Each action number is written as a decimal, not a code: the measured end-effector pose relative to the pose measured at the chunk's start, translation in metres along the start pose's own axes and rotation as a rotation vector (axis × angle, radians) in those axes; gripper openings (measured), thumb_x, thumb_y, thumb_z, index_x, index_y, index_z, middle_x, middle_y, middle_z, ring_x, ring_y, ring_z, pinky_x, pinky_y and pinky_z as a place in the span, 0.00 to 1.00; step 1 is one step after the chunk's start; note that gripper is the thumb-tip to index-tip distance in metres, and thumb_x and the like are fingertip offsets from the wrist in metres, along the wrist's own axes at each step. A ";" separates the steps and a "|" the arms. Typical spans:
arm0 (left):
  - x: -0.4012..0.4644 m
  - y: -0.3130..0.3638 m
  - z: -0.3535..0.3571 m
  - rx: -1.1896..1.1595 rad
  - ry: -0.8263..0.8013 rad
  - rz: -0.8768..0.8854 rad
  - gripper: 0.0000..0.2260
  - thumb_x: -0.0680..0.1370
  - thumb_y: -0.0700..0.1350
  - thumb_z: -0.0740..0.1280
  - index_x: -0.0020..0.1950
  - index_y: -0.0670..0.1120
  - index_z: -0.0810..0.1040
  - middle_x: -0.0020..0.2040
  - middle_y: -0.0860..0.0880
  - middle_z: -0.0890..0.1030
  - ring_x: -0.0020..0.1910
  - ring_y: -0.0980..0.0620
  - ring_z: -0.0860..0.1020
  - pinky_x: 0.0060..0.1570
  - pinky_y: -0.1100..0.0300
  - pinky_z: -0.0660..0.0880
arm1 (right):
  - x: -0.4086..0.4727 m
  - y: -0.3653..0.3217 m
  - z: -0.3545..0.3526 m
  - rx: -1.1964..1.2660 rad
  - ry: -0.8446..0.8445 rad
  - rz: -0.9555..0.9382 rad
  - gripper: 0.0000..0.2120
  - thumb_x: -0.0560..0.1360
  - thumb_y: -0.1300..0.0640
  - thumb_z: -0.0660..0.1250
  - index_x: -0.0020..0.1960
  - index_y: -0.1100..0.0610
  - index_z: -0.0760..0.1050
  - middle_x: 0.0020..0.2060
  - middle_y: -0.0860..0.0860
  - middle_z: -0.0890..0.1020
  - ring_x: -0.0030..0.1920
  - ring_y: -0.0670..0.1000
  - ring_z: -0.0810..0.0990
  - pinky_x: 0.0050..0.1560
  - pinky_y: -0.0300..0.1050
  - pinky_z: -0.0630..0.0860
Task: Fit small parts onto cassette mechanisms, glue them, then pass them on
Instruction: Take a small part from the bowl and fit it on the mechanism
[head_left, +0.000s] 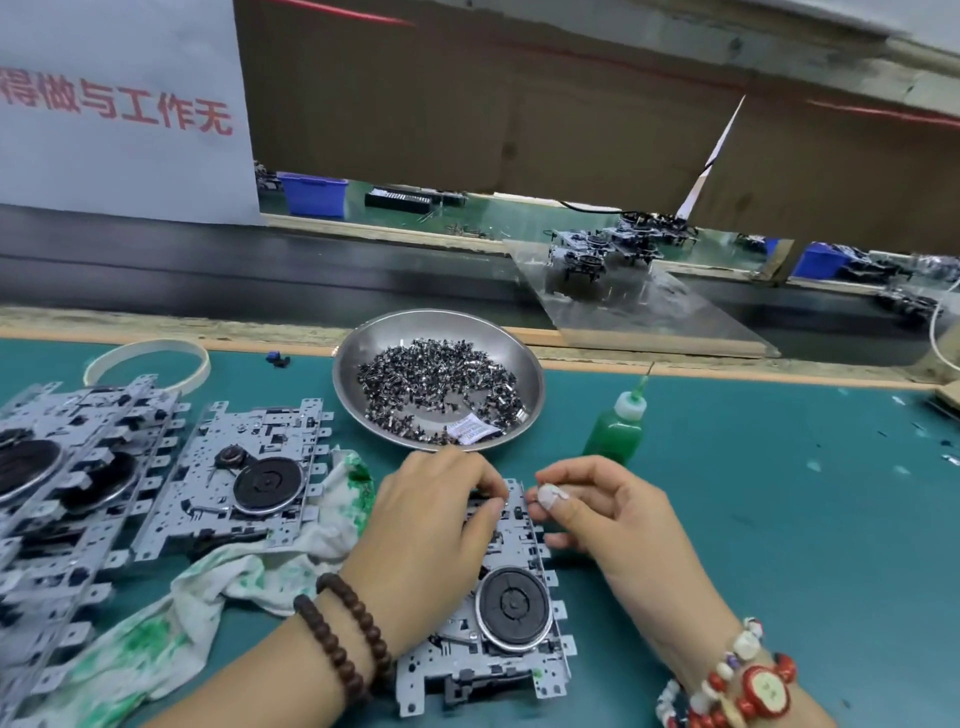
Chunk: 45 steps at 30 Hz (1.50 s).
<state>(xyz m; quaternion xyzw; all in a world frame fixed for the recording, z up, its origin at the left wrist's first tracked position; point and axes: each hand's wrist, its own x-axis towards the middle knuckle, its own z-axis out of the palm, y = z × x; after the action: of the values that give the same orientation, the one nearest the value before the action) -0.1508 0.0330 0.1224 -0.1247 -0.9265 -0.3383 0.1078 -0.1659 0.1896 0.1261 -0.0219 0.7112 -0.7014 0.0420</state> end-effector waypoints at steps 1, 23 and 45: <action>0.000 0.000 0.000 0.000 0.005 0.004 0.03 0.79 0.50 0.59 0.46 0.58 0.68 0.44 0.64 0.67 0.51 0.61 0.64 0.57 0.60 0.64 | 0.000 0.000 0.000 0.003 -0.009 -0.010 0.05 0.72 0.69 0.67 0.43 0.60 0.77 0.33 0.53 0.84 0.35 0.43 0.82 0.32 0.33 0.76; -0.002 0.004 0.004 -0.181 0.033 -0.155 0.06 0.74 0.56 0.59 0.36 0.61 0.68 0.45 0.61 0.72 0.49 0.63 0.66 0.59 0.54 0.62 | 0.000 0.002 0.000 -0.196 -0.130 -0.189 0.11 0.70 0.68 0.69 0.45 0.53 0.78 0.37 0.45 0.83 0.40 0.41 0.79 0.41 0.31 0.74; -0.001 0.007 0.003 -0.252 0.059 -0.214 0.05 0.79 0.47 0.57 0.44 0.56 0.69 0.43 0.62 0.72 0.46 0.62 0.66 0.57 0.51 0.66 | 0.002 0.000 -0.004 -0.227 -0.071 -0.136 0.10 0.71 0.66 0.69 0.37 0.52 0.81 0.34 0.48 0.83 0.36 0.42 0.79 0.33 0.33 0.75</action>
<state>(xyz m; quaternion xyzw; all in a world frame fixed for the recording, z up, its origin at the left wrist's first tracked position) -0.1477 0.0401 0.1235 -0.0279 -0.8812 -0.4647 0.0819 -0.1679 0.1929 0.1258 -0.0997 0.7810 -0.6163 0.0168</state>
